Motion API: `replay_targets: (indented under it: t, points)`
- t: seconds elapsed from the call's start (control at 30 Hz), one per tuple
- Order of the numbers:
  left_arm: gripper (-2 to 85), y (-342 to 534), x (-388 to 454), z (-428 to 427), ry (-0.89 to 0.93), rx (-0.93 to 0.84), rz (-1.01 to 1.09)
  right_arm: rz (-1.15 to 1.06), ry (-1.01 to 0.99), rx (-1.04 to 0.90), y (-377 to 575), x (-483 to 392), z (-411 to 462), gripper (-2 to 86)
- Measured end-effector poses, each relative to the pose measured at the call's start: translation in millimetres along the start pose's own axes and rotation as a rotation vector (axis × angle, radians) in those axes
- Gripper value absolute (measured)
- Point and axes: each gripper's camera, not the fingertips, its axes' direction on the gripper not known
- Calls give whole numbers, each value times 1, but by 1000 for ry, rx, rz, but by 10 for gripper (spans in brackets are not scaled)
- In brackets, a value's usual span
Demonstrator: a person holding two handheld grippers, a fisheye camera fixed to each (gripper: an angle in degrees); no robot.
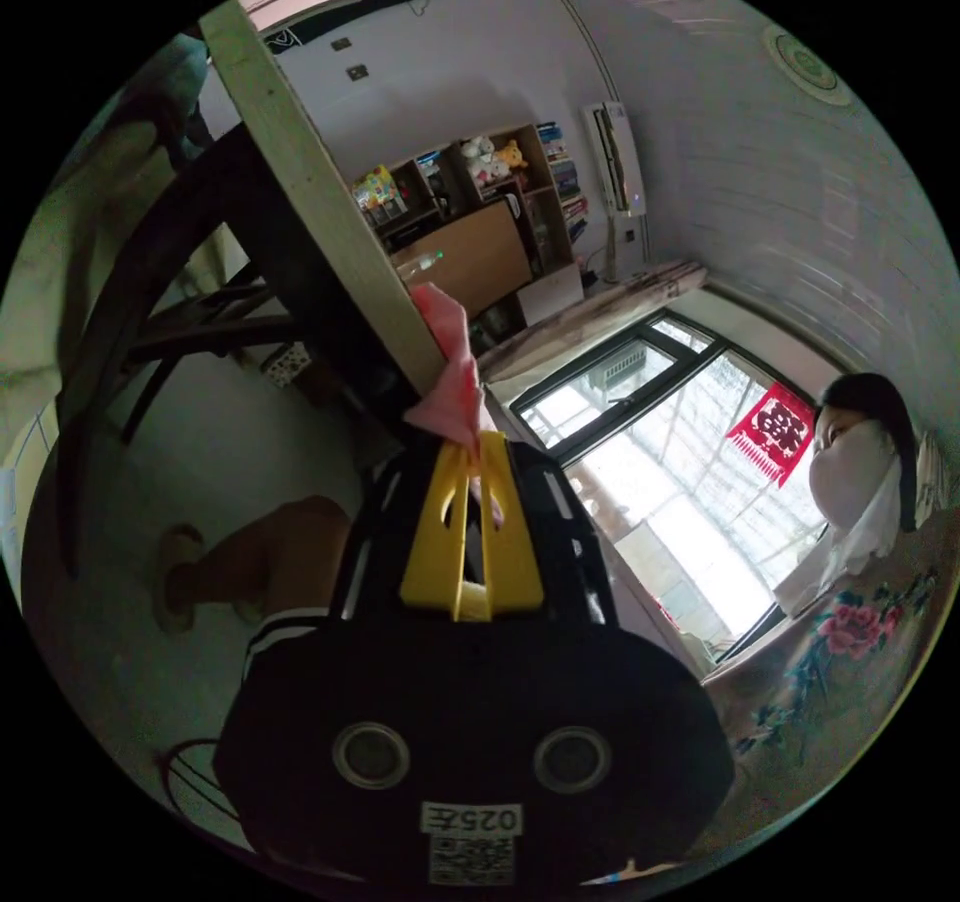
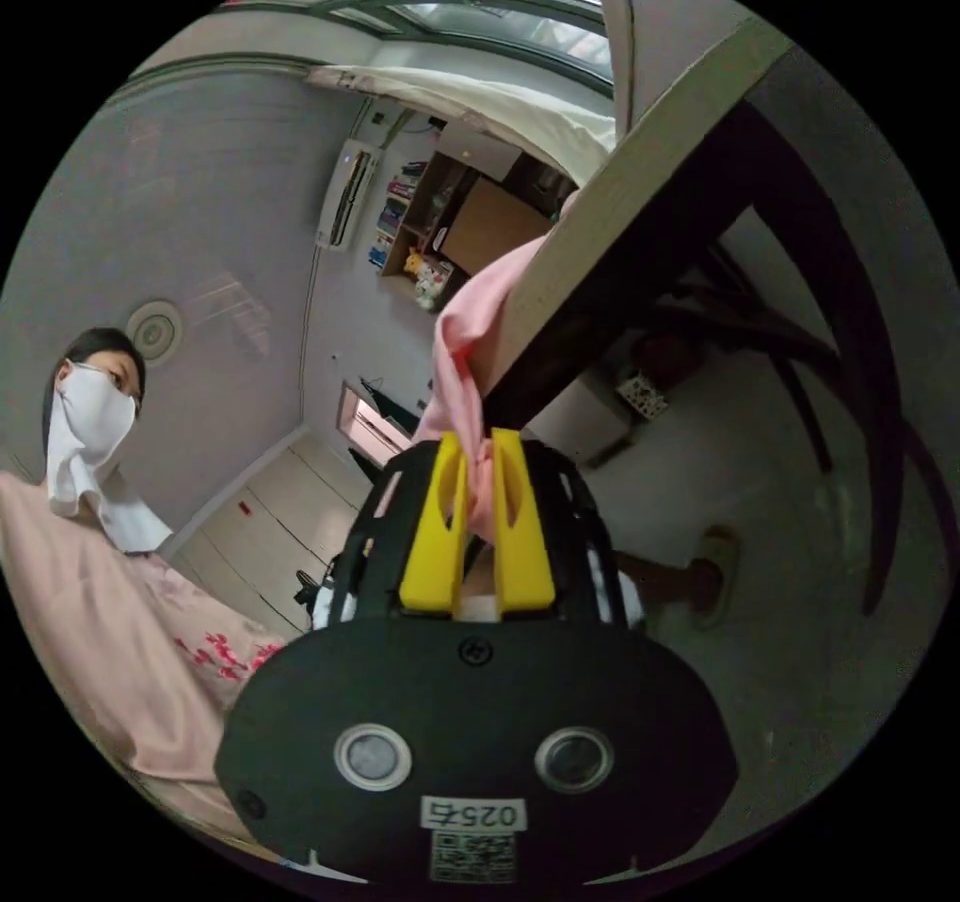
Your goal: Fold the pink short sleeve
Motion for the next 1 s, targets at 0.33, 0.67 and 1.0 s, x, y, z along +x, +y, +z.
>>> replay_targets:
  t: [0.33,0.67,1.0]
  points:
    - [-9,-42,57,15,-51,-84,78,-47,73,-67,-10,-49,-44,23]
    - [-4,-47,88,44,-103,-144,113,-130,368,-215,-35,-118,-60,48]
    - [91,-99,117,6,-458,-188,244,-150,224,-460,5,-214,-21,200]
